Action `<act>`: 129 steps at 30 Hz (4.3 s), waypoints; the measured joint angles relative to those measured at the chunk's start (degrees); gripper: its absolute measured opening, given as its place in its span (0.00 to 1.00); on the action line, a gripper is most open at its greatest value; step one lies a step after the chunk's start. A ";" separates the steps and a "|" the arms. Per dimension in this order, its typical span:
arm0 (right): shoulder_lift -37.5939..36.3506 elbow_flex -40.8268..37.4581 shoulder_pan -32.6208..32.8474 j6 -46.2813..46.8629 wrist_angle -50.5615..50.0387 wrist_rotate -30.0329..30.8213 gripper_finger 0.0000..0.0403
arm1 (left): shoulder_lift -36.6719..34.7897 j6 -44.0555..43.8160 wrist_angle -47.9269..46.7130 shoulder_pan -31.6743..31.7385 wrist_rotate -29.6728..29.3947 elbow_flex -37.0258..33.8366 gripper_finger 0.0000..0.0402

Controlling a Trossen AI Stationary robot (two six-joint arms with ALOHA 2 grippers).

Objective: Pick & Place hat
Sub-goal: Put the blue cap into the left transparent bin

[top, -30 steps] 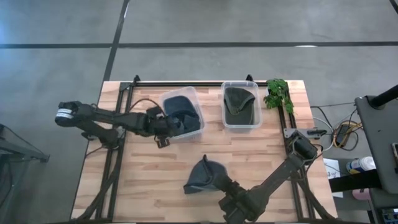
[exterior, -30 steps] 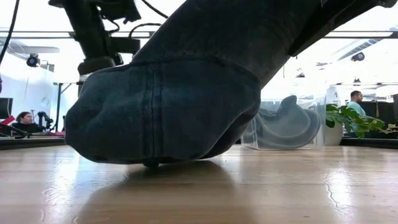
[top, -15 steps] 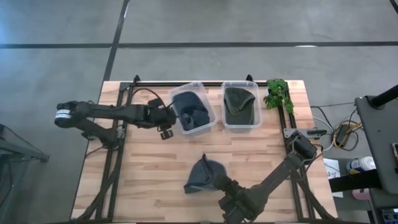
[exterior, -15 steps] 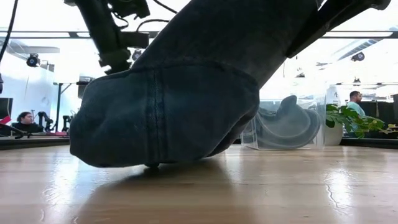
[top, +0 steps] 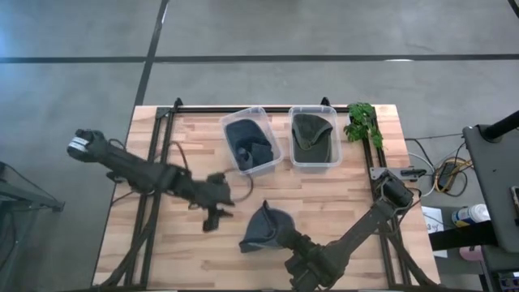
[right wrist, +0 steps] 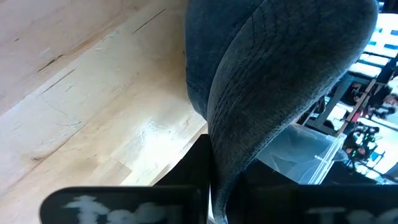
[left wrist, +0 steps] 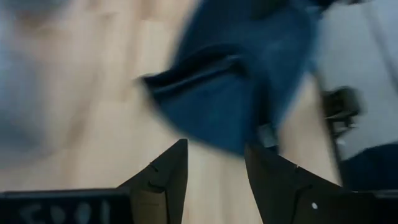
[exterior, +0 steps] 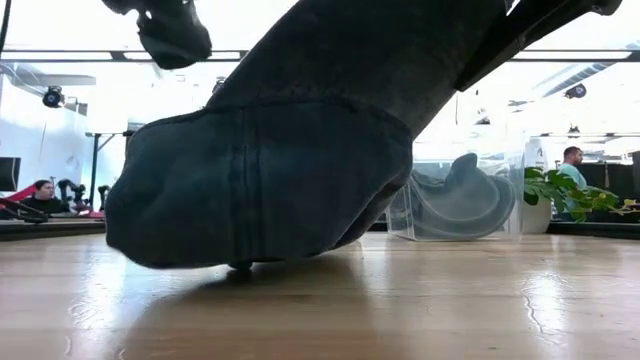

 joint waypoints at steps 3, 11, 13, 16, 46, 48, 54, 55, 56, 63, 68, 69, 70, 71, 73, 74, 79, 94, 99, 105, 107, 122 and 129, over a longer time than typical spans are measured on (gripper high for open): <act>0.00 0.00 0.00 -3.32 1.17 0.00 0.04 | 3.10 0.33 7.26 -3.67 -0.25 -1.17 0.38; 0.00 0.00 0.00 -10.37 6.66 0.02 0.04 | 14.78 3.84 11.99 -7.50 -0.60 -1.41 0.38; 0.00 0.00 0.00 -10.46 7.33 0.02 0.04 | 17.41 3.85 14.07 -7.86 -0.60 -1.39 0.38; 0.00 0.00 0.00 -11.58 7.71 0.00 0.04 | 21.15 4.01 19.38 -8.23 -0.54 -1.41 0.38; 0.00 3.43 3.53 32.98 -1.56 -1.04 0.38 | 35.88 0.37 38.12 -7.85 -0.05 -1.30 0.38; 0.00 5.07 4.78 46.55 -6.05 -3.36 0.42 | 35.89 0.37 36.90 -7.72 -0.05 -1.31 0.38; -0.02 6.02 6.05 94.32 -10.09 -13.12 0.47 | 35.84 -1.04 34.14 -7.72 -0.15 -1.58 0.38; -0.02 5.32 6.02 101.73 -9.80 -14.46 0.47 | 35.79 -2.04 34.07 -7.72 -0.18 -1.85 0.38; -0.02 4.34 5.99 108.64 -9.15 -15.64 0.47 | 35.74 -3.26 34.15 -7.72 -0.19 -2.07 0.38; 0.09 -6.16 6.05 140.50 7.62 -17.37 0.44 | 35.56 -13.15 34.25 -8.46 -0.77 -3.93 0.38; 0.00 -13.31 5.76 145.63 23.02 -15.41 0.42 | 35.62 -21.09 33.66 -10.39 -1.39 -5.07 0.38; 0.00 -14.53 5.57 145.71 26.08 -14.92 0.42 | 35.63 -23.11 33.63 -10.92 -1.63 -5.27 0.38; 0.00 -15.62 5.36 145.70 29.25 -14.33 0.41 | 35.66 -25.24 33.56 -11.50 -1.79 -5.42 0.38; -0.07 -16.72 5.01 145.72 32.55 -14.14 0.41 | 35.66 -27.35 33.45 -12.18 -1.99 -5.45 0.38; -0.11 -18.65 4.27 145.91 38.50 -12.95 0.41 | 35.70 -31.22 33.36 -13.51 -2.70 -5.45 0.38; -0.11 -19.70 4.00 145.92 41.61 -11.69 0.41 | 35.71 -32.93 33.35 -14.19 -3.42 -5.48 0.38; -1.09 -23.74 2.51 145.85 51.83 -8.86 0.41 | 35.77 -37.88 31.90 -17.86 -7.25 -5.45 0.38; -13.20 -40.65 -0.76 143.41 69.44 -9.53 0.41 | 35.88 -55.47 25.15 -22.96 -17.99 -5.66 0.38; -11.75 -43.56 -2.27 144.57 75.45 -14.63 0.42 | 35.88 -55.52 25.92 -22.00 -20.49 -5.59 0.38; -12.22 -44.41 -2.09 145.68 75.40 -16.51 0.42 | 35.88 -55.61 25.90 -21.78 -20.20 -5.58 0.38; -12.22 -44.21 -2.12 145.89 75.58 -17.84 0.42 | 35.88 -55.63 25.90 -21.73 -20.08 -5.58 0.38; -5.57 -39.45 -5.05 147.40 78.20 -19.68 0.42 | 35.88 -55.36 30.43 -21.68 -20.88 -5.65 0.38; -5.70 -40.14 -8.19 143.98 78.31 -18.25 0.37 | 35.88 -53.69 33.47 -21.79 -20.80 -5.61 0.38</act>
